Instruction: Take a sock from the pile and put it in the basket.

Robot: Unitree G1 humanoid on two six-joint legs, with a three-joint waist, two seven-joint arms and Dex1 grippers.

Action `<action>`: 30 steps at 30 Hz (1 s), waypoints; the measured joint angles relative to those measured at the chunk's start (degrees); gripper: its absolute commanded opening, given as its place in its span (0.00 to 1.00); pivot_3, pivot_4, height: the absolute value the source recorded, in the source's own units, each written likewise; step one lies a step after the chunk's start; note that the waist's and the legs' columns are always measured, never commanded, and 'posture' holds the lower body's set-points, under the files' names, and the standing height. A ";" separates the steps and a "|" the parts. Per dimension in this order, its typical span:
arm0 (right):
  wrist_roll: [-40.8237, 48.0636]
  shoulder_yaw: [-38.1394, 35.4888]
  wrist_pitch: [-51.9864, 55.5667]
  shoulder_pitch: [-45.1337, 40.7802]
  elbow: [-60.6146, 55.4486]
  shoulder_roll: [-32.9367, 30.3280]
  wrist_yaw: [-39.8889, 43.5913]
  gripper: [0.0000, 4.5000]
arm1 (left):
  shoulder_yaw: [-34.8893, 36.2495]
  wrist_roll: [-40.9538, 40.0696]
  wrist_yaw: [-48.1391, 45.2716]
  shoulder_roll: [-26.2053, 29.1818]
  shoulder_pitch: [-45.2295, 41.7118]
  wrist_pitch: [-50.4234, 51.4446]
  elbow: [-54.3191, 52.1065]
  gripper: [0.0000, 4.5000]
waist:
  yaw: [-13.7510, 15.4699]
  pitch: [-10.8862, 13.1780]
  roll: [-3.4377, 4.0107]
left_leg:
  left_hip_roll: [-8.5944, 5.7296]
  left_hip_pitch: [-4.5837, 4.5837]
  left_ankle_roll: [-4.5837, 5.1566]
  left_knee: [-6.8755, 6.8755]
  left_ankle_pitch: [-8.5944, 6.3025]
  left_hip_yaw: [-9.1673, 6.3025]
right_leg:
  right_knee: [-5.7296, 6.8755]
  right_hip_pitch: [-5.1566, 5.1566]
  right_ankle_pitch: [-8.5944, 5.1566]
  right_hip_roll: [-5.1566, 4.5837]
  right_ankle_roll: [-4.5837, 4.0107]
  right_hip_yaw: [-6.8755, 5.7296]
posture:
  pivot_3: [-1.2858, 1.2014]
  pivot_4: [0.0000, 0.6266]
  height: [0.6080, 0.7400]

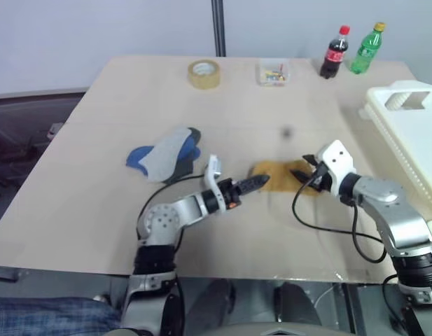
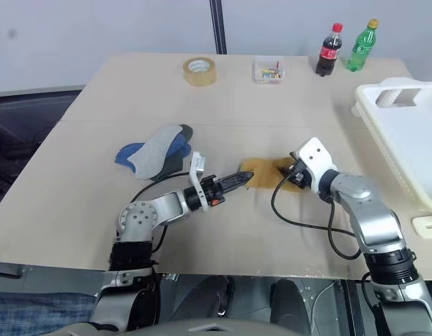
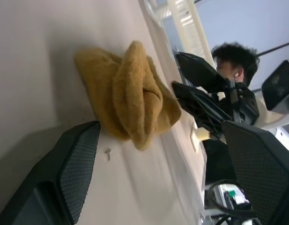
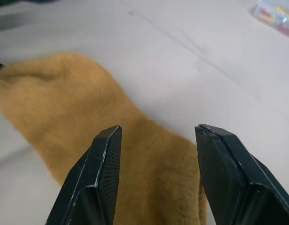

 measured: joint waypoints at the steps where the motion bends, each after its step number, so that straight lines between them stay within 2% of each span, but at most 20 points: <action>1: -0.05 0.13 -0.06 -0.03 0.03 0.05 0.00 0.57 | -0.11 0.15 0.07 -0.10 -0.19 -0.07 0.21 0.99 | -0.02 0.00 0.00 | 0.00 0.00 0.00 0.00 0.00 0.00 | 0.00 0.04 0.00 0.00 0.00 0.00 | 0.52 0.24 1.00; 7: -0.41 2.14 -0.49 0.24 0.17 0.55 0.62 0.57 | -1.43 2.22 -1.32 -2.62 -2.65 -3.46 5.23 0.99 | 0.06 -0.03 0.03 | 0.00 0.09 0.00 0.05 0.00 -0.02 | 0.00 0.19 0.00 0.00 0.00 -0.05 | 0.52 0.24 1.00; 12: -1.13 4.28 -0.82 1.98 2.14 0.92 1.10 0.57 | -4.25 5.97 -7.68 -3.13 -3.51 -9.59 8.36 0.99 | 0.13 -0.05 0.07 | -0.05 0.10 0.00 0.11 0.00 -0.06 | -0.01 0.20 0.03 -0.04 0.05 -0.08 | 0.52 0.24 1.00; 15: -1.09 4.23 -2.02 1.97 3.35 2.42 0.91 0.57 | -7.56 8.94 -13.65 -3.02 -1.69 -15.51 7.74 0.99 | -0.08 -0.04 0.06 | -0.05 0.08 0.00 0.11 0.00 -0.06 | 0.00 0.21 0.03 -0.03 0.05 -0.07 | 0.52 0.24 1.00; 19: -1.12 4.21 -3.65 1.92 4.76 2.68 1.01 0.57 | -10.15 10.49 -18.50 -3.10 -0.87 -18.65 7.49 0.99 | -0.14 -0.04 0.06 | -0.04 0.06 0.00 0.07 0.00 -0.06 | -0.02 0.18 0.03 -0.03 0.05 -0.05 | 0.52 0.24 1.00; 30: -0.50 4.32 -3.15 1.22 5.16 3.93 2.47 0.57 | -10.90 12.29 -20.57 -4.67 -0.88 -21.49 8.37 0.99 | -0.33 -0.03 0.06 | -0.02 0.06 0.00 0.06 0.00 -0.06 | -0.02 0.16 0.03 0.00 0.06 -0.04 | 0.52 0.24 1.00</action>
